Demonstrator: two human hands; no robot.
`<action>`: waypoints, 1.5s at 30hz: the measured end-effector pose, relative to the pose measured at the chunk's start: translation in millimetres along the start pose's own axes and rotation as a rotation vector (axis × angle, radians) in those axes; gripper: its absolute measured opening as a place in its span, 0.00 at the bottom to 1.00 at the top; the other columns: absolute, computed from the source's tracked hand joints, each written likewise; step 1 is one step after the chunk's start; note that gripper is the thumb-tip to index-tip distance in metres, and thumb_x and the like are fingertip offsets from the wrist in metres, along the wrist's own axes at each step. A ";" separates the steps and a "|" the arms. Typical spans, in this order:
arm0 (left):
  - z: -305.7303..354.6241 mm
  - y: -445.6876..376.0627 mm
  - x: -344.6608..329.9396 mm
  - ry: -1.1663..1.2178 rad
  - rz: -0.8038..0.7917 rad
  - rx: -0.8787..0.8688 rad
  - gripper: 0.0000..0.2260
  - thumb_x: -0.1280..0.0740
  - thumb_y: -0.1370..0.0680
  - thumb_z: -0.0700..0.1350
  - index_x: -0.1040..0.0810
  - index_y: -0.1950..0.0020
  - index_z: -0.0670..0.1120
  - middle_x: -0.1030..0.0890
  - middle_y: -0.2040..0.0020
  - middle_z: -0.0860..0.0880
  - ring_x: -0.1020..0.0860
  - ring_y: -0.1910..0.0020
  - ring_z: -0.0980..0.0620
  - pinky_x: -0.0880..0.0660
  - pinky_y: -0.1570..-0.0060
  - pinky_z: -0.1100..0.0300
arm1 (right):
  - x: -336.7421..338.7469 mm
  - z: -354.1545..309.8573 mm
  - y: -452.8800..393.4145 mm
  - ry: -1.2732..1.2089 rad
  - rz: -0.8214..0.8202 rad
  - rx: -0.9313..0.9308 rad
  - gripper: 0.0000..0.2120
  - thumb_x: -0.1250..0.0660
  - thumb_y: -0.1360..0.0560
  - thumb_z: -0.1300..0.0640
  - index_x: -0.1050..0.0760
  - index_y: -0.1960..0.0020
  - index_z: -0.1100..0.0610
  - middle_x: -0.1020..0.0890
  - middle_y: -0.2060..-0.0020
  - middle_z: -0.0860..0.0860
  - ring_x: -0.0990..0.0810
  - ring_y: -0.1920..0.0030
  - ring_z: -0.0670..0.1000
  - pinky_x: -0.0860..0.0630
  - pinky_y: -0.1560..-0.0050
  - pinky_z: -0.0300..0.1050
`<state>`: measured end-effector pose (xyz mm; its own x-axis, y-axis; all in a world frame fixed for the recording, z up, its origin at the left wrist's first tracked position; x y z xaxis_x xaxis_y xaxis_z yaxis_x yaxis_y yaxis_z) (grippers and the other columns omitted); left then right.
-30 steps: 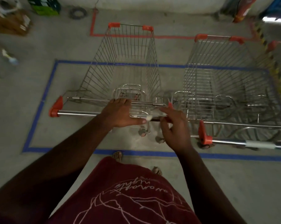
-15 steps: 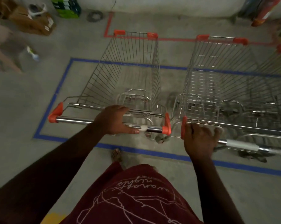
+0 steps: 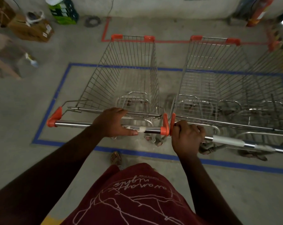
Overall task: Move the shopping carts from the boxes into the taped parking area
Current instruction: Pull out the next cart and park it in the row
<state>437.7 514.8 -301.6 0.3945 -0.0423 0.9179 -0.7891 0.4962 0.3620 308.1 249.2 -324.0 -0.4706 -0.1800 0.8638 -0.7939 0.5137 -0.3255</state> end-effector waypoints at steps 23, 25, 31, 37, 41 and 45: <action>2.2 -2.4 -7.2 0.033 0.011 -0.061 0.62 0.47 0.43 0.88 0.35 0.19 0.49 0.30 0.22 0.47 0.32 0.24 0.47 0.35 0.25 0.49 | 6.0 13.7 5.3 -0.073 -0.030 0.075 0.09 0.36 0.24 0.54 0.25 0.63 0.51 0.23 0.72 0.47 0.25 0.68 0.53 0.33 0.38 0.56; 3.7 -1.7 -7.8 0.014 0.033 -0.077 0.61 0.48 0.41 0.88 0.34 0.20 0.48 0.30 0.22 0.47 0.31 0.24 0.47 0.34 0.25 0.49 | 7.5 17.6 3.9 -0.081 -0.029 0.083 0.10 0.37 0.24 0.54 0.25 0.63 0.51 0.23 0.72 0.47 0.25 0.69 0.53 0.32 0.38 0.56; 21.8 1.7 -9.2 0.040 0.129 -0.194 0.54 0.49 0.33 0.84 0.30 0.23 0.45 0.28 0.23 0.47 0.29 0.25 0.47 0.32 0.26 0.51 | 10.0 15.6 2.1 -0.101 -0.046 0.164 0.10 0.38 0.22 0.53 0.26 0.62 0.51 0.23 0.70 0.46 0.25 0.67 0.54 0.32 0.43 0.56; 37.3 1.1 -8.0 0.083 0.138 -0.233 0.47 0.41 0.29 0.78 0.35 0.19 0.48 0.33 0.20 0.49 0.35 0.22 0.49 0.40 0.24 0.55 | 17.8 19.2 2.3 -0.193 -0.142 0.266 0.10 0.38 0.19 0.48 0.22 0.55 0.49 0.20 0.62 0.43 0.21 0.57 0.52 0.33 0.38 0.57; 83.1 1.3 -0.7 0.120 0.249 -0.404 0.35 0.32 0.22 0.66 0.30 0.23 0.45 0.27 0.24 0.46 0.29 0.27 0.48 0.33 0.27 0.52 | 22.7 40.2 0.2 -0.102 -0.150 0.270 0.12 0.34 0.22 0.39 0.18 0.46 0.45 0.16 0.48 0.41 0.20 0.40 0.50 0.38 0.29 0.63; 132.9 -7.7 -7.5 0.116 0.324 -0.540 0.32 0.31 0.23 0.66 0.25 0.26 0.46 0.23 0.29 0.48 0.26 0.33 0.48 0.31 0.31 0.51 | 23.7 51.9 -0.3 -0.163 -0.176 0.310 0.18 0.37 0.21 0.34 0.16 0.45 0.44 0.15 0.49 0.40 0.18 0.43 0.48 0.35 0.33 0.59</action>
<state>378.3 396.0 -289.7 0.2475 0.2623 0.9327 -0.5404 0.8364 -0.0918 277.2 201.2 -323.4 -0.3517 -0.3868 0.8524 -0.9350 0.1896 -0.2997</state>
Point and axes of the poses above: each hand's wrist, its own y-axis away from the middle knuckle, its own x-axis out of the back of the hand, z = x × y, the point moved 6 cm from there along -y, towards the middle knuckle
